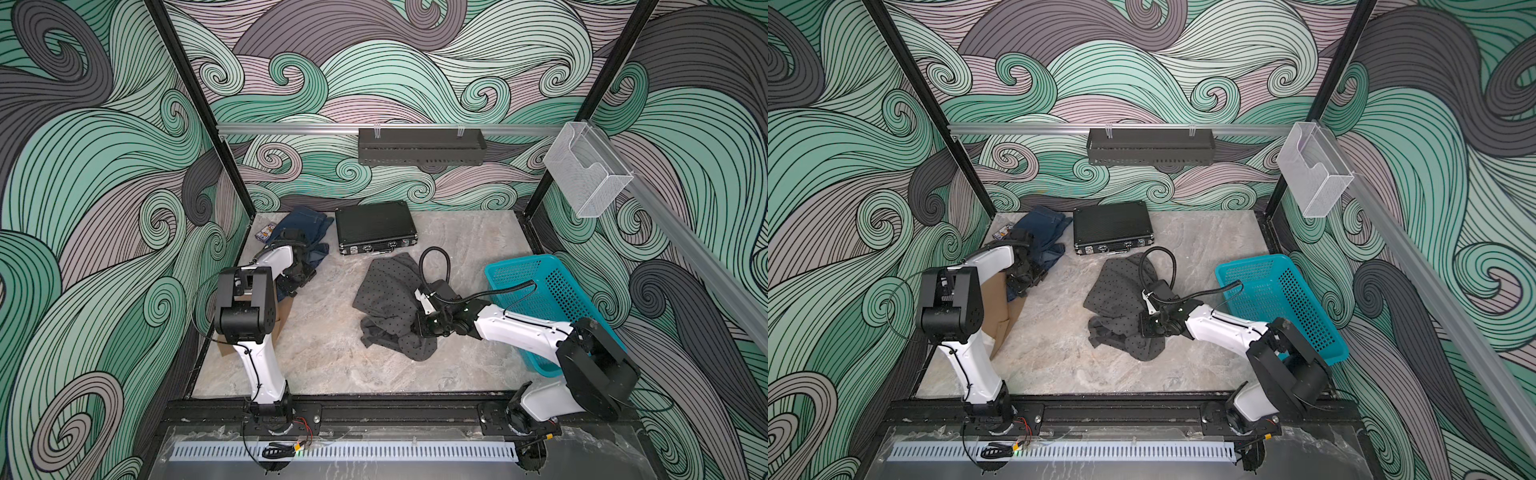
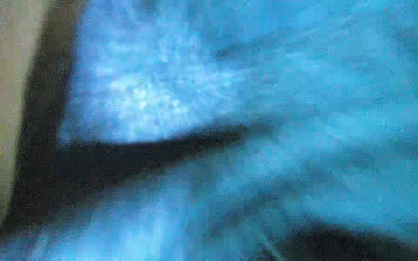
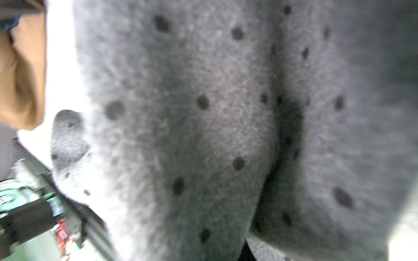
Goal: Roll up the skirts
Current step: Adjust the skirt at the center of the board, then flatten out the skirt at the center of the board.
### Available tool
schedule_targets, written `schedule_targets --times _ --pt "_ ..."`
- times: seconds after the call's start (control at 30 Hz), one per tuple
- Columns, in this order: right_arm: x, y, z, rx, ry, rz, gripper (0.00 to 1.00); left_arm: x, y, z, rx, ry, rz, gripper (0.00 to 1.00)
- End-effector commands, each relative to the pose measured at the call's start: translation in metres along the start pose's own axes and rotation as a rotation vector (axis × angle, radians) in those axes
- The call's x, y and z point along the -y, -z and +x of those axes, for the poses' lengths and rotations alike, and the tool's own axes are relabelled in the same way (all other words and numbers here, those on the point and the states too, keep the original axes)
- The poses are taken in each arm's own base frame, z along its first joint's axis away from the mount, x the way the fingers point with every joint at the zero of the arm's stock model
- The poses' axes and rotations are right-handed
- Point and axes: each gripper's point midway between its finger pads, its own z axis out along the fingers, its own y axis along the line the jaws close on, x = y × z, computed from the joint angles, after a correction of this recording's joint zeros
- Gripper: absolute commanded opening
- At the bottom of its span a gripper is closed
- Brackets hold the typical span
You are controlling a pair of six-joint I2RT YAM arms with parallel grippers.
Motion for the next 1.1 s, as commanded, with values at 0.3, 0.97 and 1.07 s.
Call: schedule_targets --times 0.3,0.97,1.07 --pt "0.046 0.055 -0.022 0.065 -0.226 0.023 0.37 0.084 0.084 0.139 -0.254 -0.412 0.517 0.99" --pt "0.031 0.099 0.036 -0.047 -0.118 0.046 0.78 0.103 0.104 0.325 -0.591 -0.618 0.765 0.29" --pt "0.029 0.109 0.029 -0.003 -0.108 0.064 0.78 0.116 0.134 0.349 -0.616 -0.694 0.828 0.10"
